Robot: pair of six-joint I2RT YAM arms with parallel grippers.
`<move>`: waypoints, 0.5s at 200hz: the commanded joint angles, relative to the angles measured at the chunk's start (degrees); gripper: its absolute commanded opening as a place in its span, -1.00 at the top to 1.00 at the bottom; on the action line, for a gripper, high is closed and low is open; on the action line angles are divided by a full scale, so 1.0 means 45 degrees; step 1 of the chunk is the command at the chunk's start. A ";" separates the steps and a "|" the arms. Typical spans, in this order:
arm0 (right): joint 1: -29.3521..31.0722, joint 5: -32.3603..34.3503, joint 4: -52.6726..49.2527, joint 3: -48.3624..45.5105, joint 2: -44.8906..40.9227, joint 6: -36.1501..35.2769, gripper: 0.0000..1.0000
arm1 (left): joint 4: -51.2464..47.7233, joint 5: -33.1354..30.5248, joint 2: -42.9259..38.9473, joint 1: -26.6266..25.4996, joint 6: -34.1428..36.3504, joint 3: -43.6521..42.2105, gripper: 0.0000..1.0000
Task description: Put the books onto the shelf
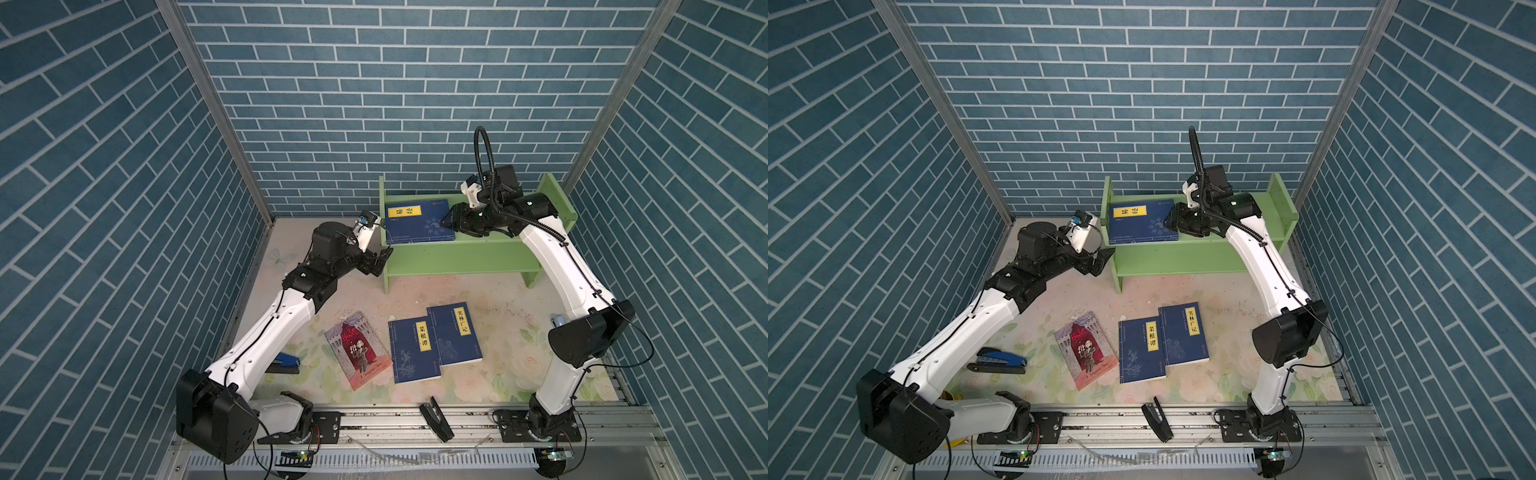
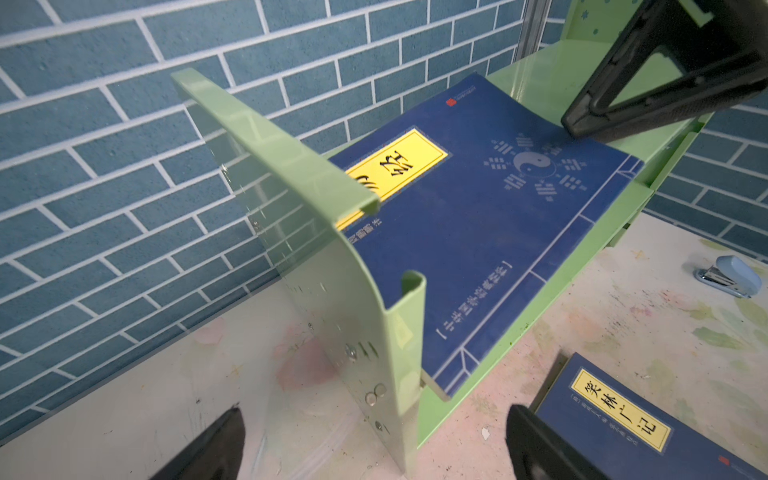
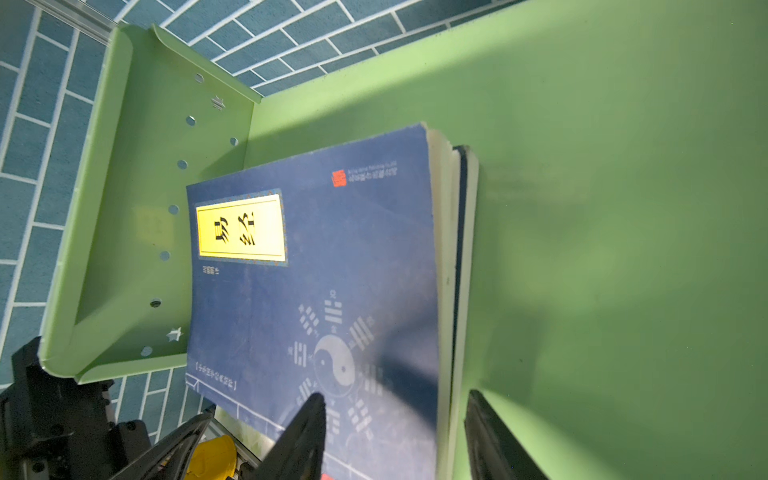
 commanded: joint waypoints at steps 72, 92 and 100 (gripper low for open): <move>0.0044 0.0082 -0.0321 0.0407 0.0027 -0.0257 -0.10 | 0.0812 -0.0644 0.0429 -0.0026 -0.0025 0.0269 -0.98; 0.0047 0.0019 -0.0324 0.0426 0.0065 -0.0258 -0.10 | 0.0915 -0.0661 0.0434 -0.0018 -0.0052 0.0250 -0.98; 0.0054 -0.0001 -0.0336 0.0449 0.0081 -0.0272 -0.11 | 0.0966 -0.0661 0.0444 -0.0017 -0.0059 0.0231 -0.98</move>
